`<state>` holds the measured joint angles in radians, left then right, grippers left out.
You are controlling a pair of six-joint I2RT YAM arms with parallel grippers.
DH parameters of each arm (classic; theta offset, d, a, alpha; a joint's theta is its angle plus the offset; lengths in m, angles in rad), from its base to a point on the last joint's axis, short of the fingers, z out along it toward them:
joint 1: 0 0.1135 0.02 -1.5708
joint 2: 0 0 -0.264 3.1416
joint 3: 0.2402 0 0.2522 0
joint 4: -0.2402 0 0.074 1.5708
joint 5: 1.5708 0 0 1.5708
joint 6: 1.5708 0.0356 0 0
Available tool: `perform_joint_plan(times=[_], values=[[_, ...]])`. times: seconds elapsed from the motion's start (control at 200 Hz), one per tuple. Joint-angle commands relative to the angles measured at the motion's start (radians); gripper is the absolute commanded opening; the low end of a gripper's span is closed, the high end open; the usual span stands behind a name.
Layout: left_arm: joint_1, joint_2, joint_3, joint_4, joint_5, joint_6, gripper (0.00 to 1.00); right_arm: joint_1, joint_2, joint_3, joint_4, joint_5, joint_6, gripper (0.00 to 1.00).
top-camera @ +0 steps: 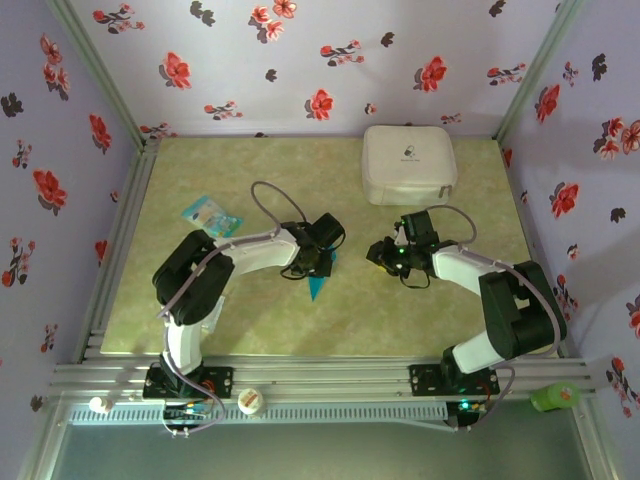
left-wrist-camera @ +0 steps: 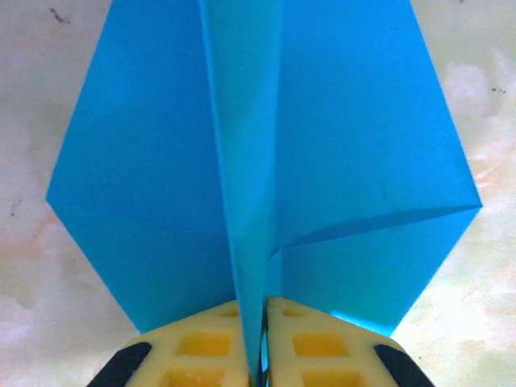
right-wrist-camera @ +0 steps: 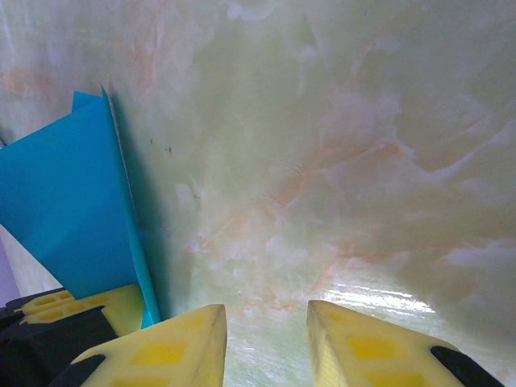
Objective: Fold a paper plane with a square sheet of paper (pick it up from the middle)
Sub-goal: Move a paper plane to the center of the table.
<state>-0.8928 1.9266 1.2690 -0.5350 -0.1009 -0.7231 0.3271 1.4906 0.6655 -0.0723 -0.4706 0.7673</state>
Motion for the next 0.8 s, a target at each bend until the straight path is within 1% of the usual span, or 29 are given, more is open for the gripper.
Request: perform_joint_plan(times=[0.0,0.14,0.37,0.435,0.505,0.7,0.795], values=[[-0.003,0.027,0.029,-0.004,0.010,-0.009,0.12,-0.003,0.012,-0.014,0.015,-0.006,0.003,0.32],[-0.003,0.042,0.036,-0.005,0.015,-0.005,0.12,-0.003,0.027,-0.013,0.024,-0.016,0.004,0.32],[-0.003,0.075,0.045,-0.014,0.017,-0.004,0.16,-0.003,0.037,-0.009,0.031,-0.022,0.008,0.32],[-0.005,0.086,0.052,-0.024,0.012,-0.003,0.18,-0.003,0.035,-0.010,0.032,-0.020,0.007,0.32],[-0.006,0.099,0.061,-0.039,0.003,-0.004,0.18,-0.003,0.032,-0.007,0.026,-0.018,0.004,0.33],[-0.026,0.131,0.107,-0.131,-0.112,-0.034,0.23,-0.005,0.012,0.003,-0.006,-0.002,-0.014,0.33],[-0.040,0.145,0.123,-0.156,-0.152,-0.054,0.25,-0.009,-0.005,0.001,-0.024,0.010,-0.026,0.34]])
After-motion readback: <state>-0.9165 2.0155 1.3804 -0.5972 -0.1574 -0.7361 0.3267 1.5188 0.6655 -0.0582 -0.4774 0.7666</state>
